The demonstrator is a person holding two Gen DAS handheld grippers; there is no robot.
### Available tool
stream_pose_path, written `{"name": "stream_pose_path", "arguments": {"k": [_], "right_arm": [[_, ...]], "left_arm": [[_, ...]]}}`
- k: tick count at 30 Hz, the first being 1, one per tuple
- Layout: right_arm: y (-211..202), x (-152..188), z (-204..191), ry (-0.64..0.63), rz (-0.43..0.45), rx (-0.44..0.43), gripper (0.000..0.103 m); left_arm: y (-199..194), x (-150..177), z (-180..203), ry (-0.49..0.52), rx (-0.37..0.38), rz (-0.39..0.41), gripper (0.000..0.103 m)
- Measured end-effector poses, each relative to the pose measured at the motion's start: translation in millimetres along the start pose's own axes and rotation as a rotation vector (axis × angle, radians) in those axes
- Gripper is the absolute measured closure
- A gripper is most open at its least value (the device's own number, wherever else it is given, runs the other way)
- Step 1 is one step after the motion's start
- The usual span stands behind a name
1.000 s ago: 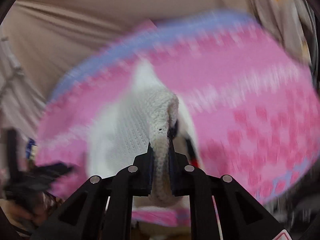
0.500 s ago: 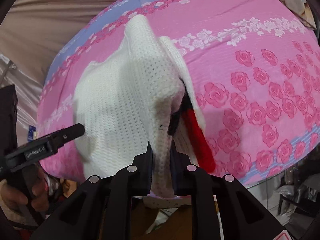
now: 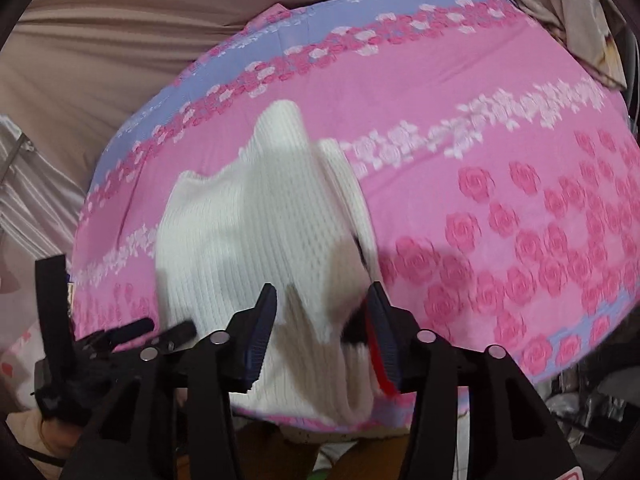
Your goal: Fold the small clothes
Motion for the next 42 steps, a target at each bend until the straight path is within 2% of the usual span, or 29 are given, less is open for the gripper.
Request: {"name": "stream_pose_path", "arguments": {"k": [2, 3, 4, 7, 9, 11, 12, 15, 16, 20, 22, 24, 26, 27, 29, 32, 34, 36, 38, 42], "right_arm": [[20.3, -0.4, 2.7, -0.057, -0.048, 0.028, 0.081], [20.9, -2.8, 1.3, -0.069, -0.046, 0.04, 0.083], [11.4, -9.1, -1.8, -0.068, 0.006, 0.033, 0.083], [-12.7, -17.6, -5.2, -0.048, 0.088, 0.02, 0.084], [-7.8, -12.4, 4.3, -0.032, 0.064, 0.031, 0.084], [22.2, 3.9, 20.1, -0.027, -0.034, 0.071, 0.082], [31.2, 10.3, 25.3, -0.014, -0.055, 0.062, 0.081], [15.2, 3.1, 14.6, 0.016, -0.015, 0.051, 0.078], [3.6, 0.1, 6.9, 0.009, 0.014, 0.044, 0.075], [-33.9, 6.1, -18.2, -0.06, 0.074, 0.037, 0.075], [-29.1, 23.7, -26.0, -0.112, 0.014, 0.026, 0.075], [-3.7, 45.4, -18.8, -0.165, -0.079, 0.082, 0.075], [32.6, 69.8, 3.8, -0.131, -0.202, 0.135, 0.078], [39.1, 74.3, 10.6, -0.095, -0.209, 0.125, 0.081], [23.6, 65.1, 7.6, -0.037, -0.157, 0.083, 0.081], [-10.2, 42.8, 0.2, -0.052, -0.028, 0.072, 0.072], [-25.2, 25.8, 3.4, -0.055, 0.044, 0.093, 0.047], [-22.5, 14.2, 9.8, -0.037, 0.054, 0.089, 0.046], [-10.7, 4.2, 15.6, -0.007, 0.041, 0.082, 0.046], [19.3, -5.3, 7.9, -0.01, 0.003, 0.048, 0.048]], "left_arm": [[-2.4, -0.1, -0.7, 0.005, -0.007, 0.005, 0.018], [-5.0, -1.2, 0.3, 0.011, -0.011, 0.011, 0.018], [-8.2, -2.2, 0.9, 0.021, -0.018, 0.02, 0.018], [-18.4, -4.0, -0.2, 0.057, -0.044, 0.064, 0.018], [-18.2, -4.1, -2.5, 0.072, -0.052, 0.066, 0.018], [-15.3, -3.2, -3.4, 0.074, -0.052, 0.051, 0.018], [-14.0, -3.0, -2.8, 0.072, -0.049, 0.046, 0.018], [-14.3, -4.8, -3.7, 0.074, -0.062, 0.051, 0.018], [-13.6, -5.3, -3.4, 0.079, -0.064, 0.053, 0.018], [-11.5, -5.1, -0.4, 0.088, -0.061, 0.044, 0.018], [-9.3, -5.7, 0.2, 0.081, -0.054, 0.036, 0.018], [-5.4, -6.3, 1.1, 0.07, -0.044, 0.021, 0.018], [-0.6, -5.8, 2.6, 0.056, -0.027, -0.002, 0.017], [1.1, -5.2, 3.3, 0.053, -0.023, -0.012, 0.017], [-2.6, -6.2, 2.7, 0.048, -0.019, -0.001, 0.018], [-10.3, -12.5, -2.3, 0.01, 0.051, 0.03, 0.016], [-7.9, -16.8, -9.1, -0.059, 0.107, 0.012, 0.015], [1.0, -20.5, -17.8, -0.148, 0.139, -0.046, 0.015], [4.4, -24.3, -22.6, -0.17, 0.12, -0.06, 0.015], [-4.4, -32.3, -21.4, -0.119, 0.056, 0.005, 0.015]]}}
Point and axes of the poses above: each gripper's, at about its wrist camera, not at the fingertips, and y roughly the way its jaws point, z to its right, x to its underside, the point moved 7 cm from there along y, roughly the way its jaws point, and after that the axes turned 10 degrees about -x, right-handed, at the moved point
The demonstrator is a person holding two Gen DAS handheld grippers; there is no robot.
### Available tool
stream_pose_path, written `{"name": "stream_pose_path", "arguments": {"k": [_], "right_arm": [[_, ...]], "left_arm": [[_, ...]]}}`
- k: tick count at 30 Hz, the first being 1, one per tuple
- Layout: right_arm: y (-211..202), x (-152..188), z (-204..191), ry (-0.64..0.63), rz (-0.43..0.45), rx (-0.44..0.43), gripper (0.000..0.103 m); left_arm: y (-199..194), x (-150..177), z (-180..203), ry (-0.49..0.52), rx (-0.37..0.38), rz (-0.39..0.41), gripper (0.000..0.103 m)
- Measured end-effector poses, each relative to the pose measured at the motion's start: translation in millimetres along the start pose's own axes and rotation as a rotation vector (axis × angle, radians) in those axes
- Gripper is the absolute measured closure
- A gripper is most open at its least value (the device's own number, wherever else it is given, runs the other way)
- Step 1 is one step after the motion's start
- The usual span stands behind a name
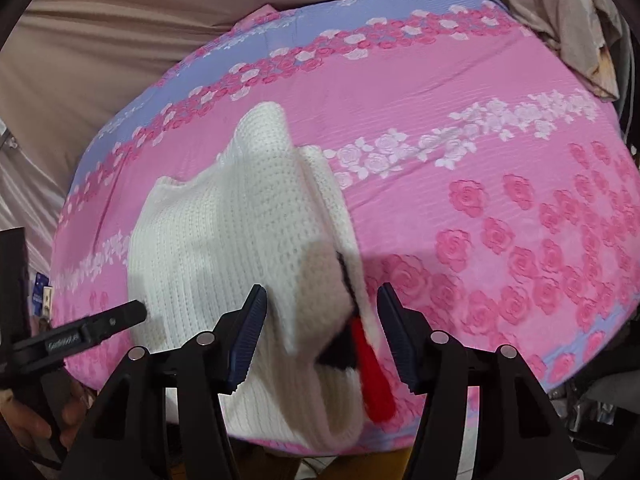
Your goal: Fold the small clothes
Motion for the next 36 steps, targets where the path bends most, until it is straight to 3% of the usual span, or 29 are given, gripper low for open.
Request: {"name": "stream_pose_path", "arguments": {"k": [1, 2, 3, 6, 8, 10, 12, 13, 15, 18, 21, 24, 28, 34, 35, 36], "right_arm": [[10.9, -1.1, -3.1, -0.011, -0.029, -0.006, 0.066], [9.5, 3.6, -11.7, -0.025, -0.044, -0.002, 0.078], [7.2, 1.5, -18.8, -0.046, -0.038, -0.005, 0.082], [-36.6, -13.7, -57.6, -0.165, 0.111, -0.065, 0.084], [-55.4, -17.8, -65.2, -0.174, 0.166, -0.086, 0.084], [-45.1, -15.3, -49.2, -0.139, 0.142, -0.064, 0.084], [-1.2, 5.0, -6.9, -0.06, 0.013, 0.019, 0.084], [17.6, 16.5, 9.9, -0.022, -0.041, 0.038, 0.082], [18.9, 19.7, 18.1, 0.022, -0.004, -0.012, 0.079], [1.7, 9.1, 8.0, 0.026, 0.02, -0.008, 0.069], [-11.5, 3.6, 5.1, 0.006, 0.046, 0.03, 0.043], [-6.9, 7.7, 10.9, 0.006, 0.017, 0.03, 0.034], [22.4, 23.5, 21.2, 0.066, -0.089, -0.005, 0.031], [46.4, 25.5, 32.6, 0.199, -0.139, -0.135, 0.025], [48.6, 24.5, 33.0, 0.212, -0.148, -0.151, 0.027], [48.5, 21.8, 30.9, 0.217, -0.148, -0.181, 0.041]], "left_arm": [[-1.8, -0.5, 1.9, 0.014, -0.01, 0.009, 0.015], [-3.0, 0.8, 4.4, 0.021, -0.016, 0.012, 0.015], [-3.8, 0.9, 5.5, 0.028, -0.021, 0.012, 0.015], [-6.7, 4.0, 4.4, 0.033, -0.03, 0.019, 0.015], [-10.7, 6.4, -0.8, 0.03, -0.032, 0.03, 0.015], [-10.1, 7.9, -0.2, 0.036, -0.033, 0.029, 0.015], [-8.1, 9.1, 1.5, 0.042, -0.037, 0.022, 0.015], [-7.1, 10.5, 2.2, 0.044, -0.041, 0.017, 0.015], [-7.3, 12.5, 4.5, 0.054, -0.044, 0.015, 0.015], [-10.0, 13.0, 8.8, 0.067, -0.04, 0.034, 0.015], [-5.4, 13.5, 14.7, 0.057, -0.007, 0.007, 0.015], [0.5, 13.2, 17.4, 0.006, 0.09, -0.035, 0.015], [24.8, 10.0, 15.7, -0.091, 0.16, -0.12, 0.014], [52.6, 0.7, 23.2, -0.168, 0.284, -0.171, 0.011], [53.4, -1.3, 26.1, -0.158, 0.295, -0.18, 0.017], [51.1, -4.3, 29.0, -0.141, 0.303, -0.18, 0.022]]}}
Point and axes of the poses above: each gripper's, at about its wrist camera, not at the fingertips, and y roughly the way its jaws point, z to its right, x to its underside, the point moved 7 cm from there along y, roughly the way its jaws point, and after that the axes turned 10 degrees about -x, right-handed, at the moved point
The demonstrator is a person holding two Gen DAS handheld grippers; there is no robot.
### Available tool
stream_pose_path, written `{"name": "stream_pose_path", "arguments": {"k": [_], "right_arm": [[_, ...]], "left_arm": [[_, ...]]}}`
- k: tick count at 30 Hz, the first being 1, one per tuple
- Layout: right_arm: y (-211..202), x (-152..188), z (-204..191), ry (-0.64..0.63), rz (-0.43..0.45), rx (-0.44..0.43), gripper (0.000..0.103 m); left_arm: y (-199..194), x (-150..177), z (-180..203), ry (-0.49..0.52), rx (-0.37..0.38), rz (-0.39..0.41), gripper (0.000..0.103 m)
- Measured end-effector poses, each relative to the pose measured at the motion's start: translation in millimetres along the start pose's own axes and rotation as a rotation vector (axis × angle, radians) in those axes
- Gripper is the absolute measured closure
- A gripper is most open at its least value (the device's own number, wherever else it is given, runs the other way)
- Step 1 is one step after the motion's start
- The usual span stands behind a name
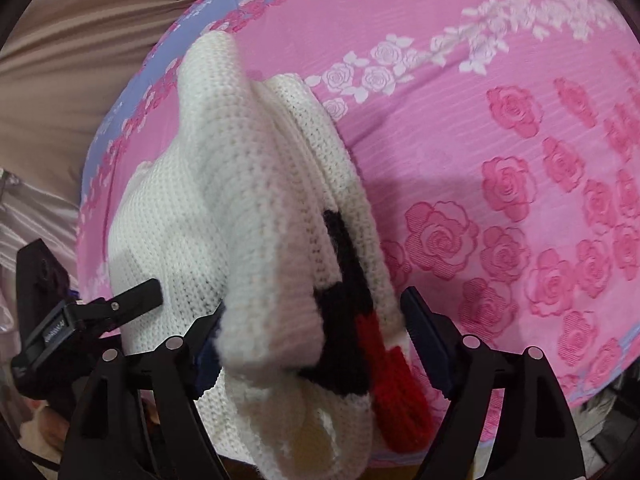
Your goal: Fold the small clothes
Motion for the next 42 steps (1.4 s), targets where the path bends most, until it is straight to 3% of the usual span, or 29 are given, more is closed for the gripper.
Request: {"name": "stream_pose_path", "arguments": {"k": [1, 2, 5, 8, 10, 12, 13, 14, 17, 19, 25, 26, 28, 29, 32, 37, 42], "right_arm": [[-2.4, -1.6, -4.6, -0.004, 0.003, -0.031, 0.059], [-8.5, -3.7, -12.8, -0.016, 0.017, -0.05, 0.062], [-39.7, -6.5, -51.6, -0.114, 0.113, -0.137, 0.069], [-62.3, -2.1, -77.1, -0.175, 0.195, -0.182, 0.07], [-47.8, 3.4, -69.8, -0.168, 0.164, -0.144, 0.068], [-14.5, 12.1, -45.4, -0.115, 0.08, -0.056, 0.066], [1.7, 18.3, -34.6, -0.081, 0.034, -0.008, 0.063], [5.8, 20.7, -30.2, -0.065, 0.03, 0.004, 0.058], [-0.3, 22.5, -32.6, -0.066, 0.062, 0.007, 0.044], [0.4, 22.3, -28.7, -0.082, 0.054, 0.029, 0.033], [22.9, 12.8, -20.2, 0.089, 0.001, -0.1, 0.027], [23.9, 11.4, -21.9, 0.1, -0.006, -0.107, 0.03], [22.4, 10.5, -30.7, 0.092, -0.022, -0.137, 0.056], [17.5, 9.6, -39.5, 0.064, -0.018, -0.128, 0.06], [-12.1, 6.0, -73.5, -0.044, 0.039, -0.144, 0.067], [-81.2, -5.3, -122.8, -0.182, 0.18, -0.177, 0.067], [-158.5, -15.8, -183.4, -0.32, 0.363, -0.283, 0.067]], "left_arm": [[-3.9, -1.7, 5.2, 0.024, 0.004, -0.001, 0.035], [-13.9, -5.4, 9.9, 0.059, 0.017, -0.004, 0.049], [-52.3, -15.1, 16.5, 0.103, 0.086, 0.04, 0.059], [-94.4, -22.9, 14.0, 0.139, 0.09, 0.138, 0.057], [-96.8, -23.9, 7.7, 0.141, 0.07, 0.149, 0.052], [-71.7, -25.8, -1.6, 0.167, -0.013, 0.134, 0.048], [-51.3, -22.5, -10.5, 0.182, -0.11, 0.113, 0.046], [-39.9, -18.0, -21.8, 0.18, -0.174, 0.093, 0.037], [-37.7, -11.3, -35.3, 0.09, -0.115, 0.125, 0.02], [-34.7, -9.6, -40.0, 0.053, -0.092, 0.112, 0.017], [-16.9, -11.2, -46.8, -0.009, -0.028, 0.055, 0.011], [-15.5, -11.9, -45.5, -0.021, -0.015, 0.039, 0.012], [-13.1, -13.7, -29.9, -0.007, 0.018, -0.015, 0.022], [-18.6, -11.8, -24.6, 0.011, 0.011, -0.013, 0.034], [-45.5, -12.6, -2.8, 0.105, 0.036, 0.012, 0.052], [-119.2, -16.9, 24.4, 0.187, 0.145, 0.115, 0.056], [-226.9, -23.6, 51.4, 0.305, 0.252, 0.307, 0.056]]}}
Point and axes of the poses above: each gripper's, at about its wrist camera, not at the fingertips, and y roughly the way its jaws point, z to its right, x to its underside, the point moved 7 cm from there along y, roughly the way its jaws point, and after that the axes turned 10 degrees about -x, right-handed, at the moved point
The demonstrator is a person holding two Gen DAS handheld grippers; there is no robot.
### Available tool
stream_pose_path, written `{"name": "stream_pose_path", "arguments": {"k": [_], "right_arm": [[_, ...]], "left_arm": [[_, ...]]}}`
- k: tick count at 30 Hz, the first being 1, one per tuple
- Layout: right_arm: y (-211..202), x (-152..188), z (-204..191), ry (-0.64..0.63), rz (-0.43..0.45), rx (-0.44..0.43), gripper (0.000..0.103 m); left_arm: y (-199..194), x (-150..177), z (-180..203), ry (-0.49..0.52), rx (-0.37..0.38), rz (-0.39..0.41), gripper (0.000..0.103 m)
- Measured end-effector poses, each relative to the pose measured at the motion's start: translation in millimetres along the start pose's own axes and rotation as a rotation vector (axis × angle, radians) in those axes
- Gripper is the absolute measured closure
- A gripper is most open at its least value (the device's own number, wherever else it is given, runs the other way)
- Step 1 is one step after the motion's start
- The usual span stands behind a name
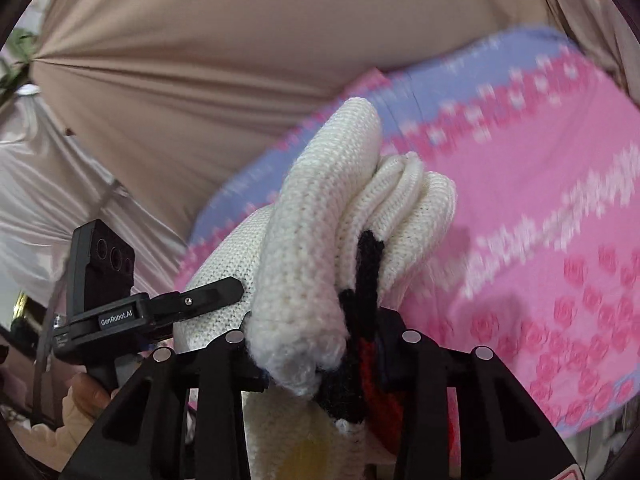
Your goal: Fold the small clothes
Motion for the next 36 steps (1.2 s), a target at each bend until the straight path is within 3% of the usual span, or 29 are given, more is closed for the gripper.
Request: {"name": "stream_pose_path", "arguments": {"k": [4, 8, 11, 12, 14, 15, 17, 18, 19, 20, 23, 26, 32, 36], "right_arm": [[-24.4, -44.0, -61.7, -0.127, 0.155, -0.097, 0.067], [-29.6, -80.5, -118.7, -0.257, 0.256, -0.184, 0.065], [-2.0, -98.5, -129.4, -0.311, 0.27, -0.199, 0.062], [15.1, -102.3, -123.2, -0.3, 0.257, -0.193, 0.056], [67.0, -100.5, -93.6, -0.237, 0.18, -0.171, 0.044], [96.8, -95.3, -68.7, -0.199, 0.138, -0.119, 0.038], [149.7, -66.9, -8.8, -0.096, 0.036, 0.037, 0.038], [168.3, -49.8, 20.6, -0.036, -0.021, 0.112, 0.043], [180.4, -30.6, 45.3, 0.028, -0.069, 0.153, 0.054], [187.2, -6.2, 66.0, 0.087, -0.116, 0.178, 0.057], [184.3, 40.2, 82.5, 0.106, -0.184, 0.198, 0.058], [184.7, 55.1, 82.3, 0.047, -0.223, 0.228, 0.058], [225.8, 25.6, 66.0, -0.031, -0.244, 0.221, 0.058], [261.7, 32.7, 79.5, -0.1, -0.368, 0.305, 0.051]], "left_arm": [[-83.4, -40.0, 37.3, 0.141, 0.033, 0.214, 0.055], [-144.7, -65.6, 43.4, 0.201, 0.041, 0.381, 0.054], [-152.7, -84.0, 27.4, 0.209, 0.0, 0.442, 0.051], [-144.8, -90.3, 13.8, 0.201, -0.036, 0.442, 0.049], [-108.2, -100.1, -24.3, 0.149, -0.122, 0.395, 0.04], [-88.9, -104.6, -39.2, 0.127, -0.157, 0.376, 0.036], [-28.2, -98.2, -94.5, 0.061, -0.31, 0.313, 0.033], [5.6, -85.9, -126.9, 0.026, -0.376, 0.261, 0.033], [27.4, -70.3, -155.7, -0.006, -0.45, 0.201, 0.037], [50.8, -48.3, -185.6, -0.064, -0.516, 0.115, 0.044], [69.7, -0.9, -224.2, -0.218, -0.477, 0.046, 0.044], [67.8, 9.4, -226.5, -0.283, -0.458, 0.044, 0.044], [81.2, -4.9, -207.6, -0.157, -0.497, 0.027, 0.042], [106.9, -1.3, -216.8, -0.112, -0.565, -0.042, 0.042]]}}
Point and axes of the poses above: each gripper's, at about its wrist camera, not at the fingertips, and y roughly the way its jaws point, z to its right, x to its underside, the point moved 7 cm from there along y, roughly the way its jaws point, and after that the axes turned 10 degrees about -x, right-handed, at the moved point
